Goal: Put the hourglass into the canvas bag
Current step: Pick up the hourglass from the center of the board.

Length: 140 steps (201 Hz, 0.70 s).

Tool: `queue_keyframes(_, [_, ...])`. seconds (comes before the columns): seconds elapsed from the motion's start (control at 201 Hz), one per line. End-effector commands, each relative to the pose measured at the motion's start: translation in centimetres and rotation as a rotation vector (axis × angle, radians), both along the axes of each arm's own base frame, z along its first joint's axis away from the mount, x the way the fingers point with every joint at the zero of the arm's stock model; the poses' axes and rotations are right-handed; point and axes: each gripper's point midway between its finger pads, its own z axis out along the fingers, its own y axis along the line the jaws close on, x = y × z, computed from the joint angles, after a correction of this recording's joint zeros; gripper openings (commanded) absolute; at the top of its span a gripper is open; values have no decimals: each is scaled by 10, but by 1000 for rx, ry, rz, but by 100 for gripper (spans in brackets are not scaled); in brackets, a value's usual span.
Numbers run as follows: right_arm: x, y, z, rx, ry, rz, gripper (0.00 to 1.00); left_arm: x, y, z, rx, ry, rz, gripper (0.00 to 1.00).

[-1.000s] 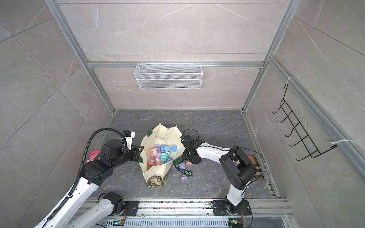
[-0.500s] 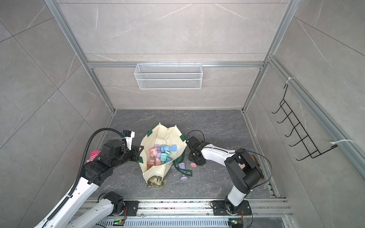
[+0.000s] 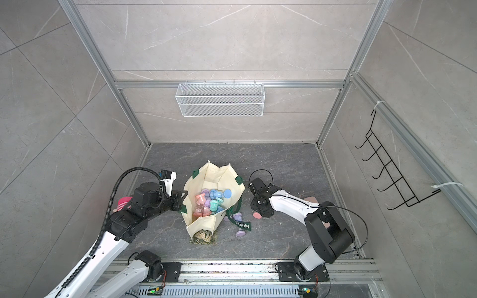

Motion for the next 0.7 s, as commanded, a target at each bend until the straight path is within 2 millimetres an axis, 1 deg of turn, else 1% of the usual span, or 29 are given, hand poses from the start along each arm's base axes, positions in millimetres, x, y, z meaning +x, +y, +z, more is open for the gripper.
queue_keyframes(0.0, [1, -6, 11, -16, -20, -9, 16, 6, -4, 35, -53, -128, -11, 0])
queue_keyframes(0.164, [1, -7, 16, -12, -29, -16, 14, 6, -4, 35, -55, -128, -9, 0])
queue_keyframes(0.289, [2, -9, 29, -4, -63, -19, 13, 6, -4, 35, -55, -127, -10, 0])
queue_keyframes(0.503, [8, -8, 71, 60, -191, -9, 13, 6, -5, 34, -56, -121, -15, 0])
queue_keyframes(0.692, [8, -9, 108, 105, -286, -3, 12, 6, -5, 33, -54, -120, -15, 0])
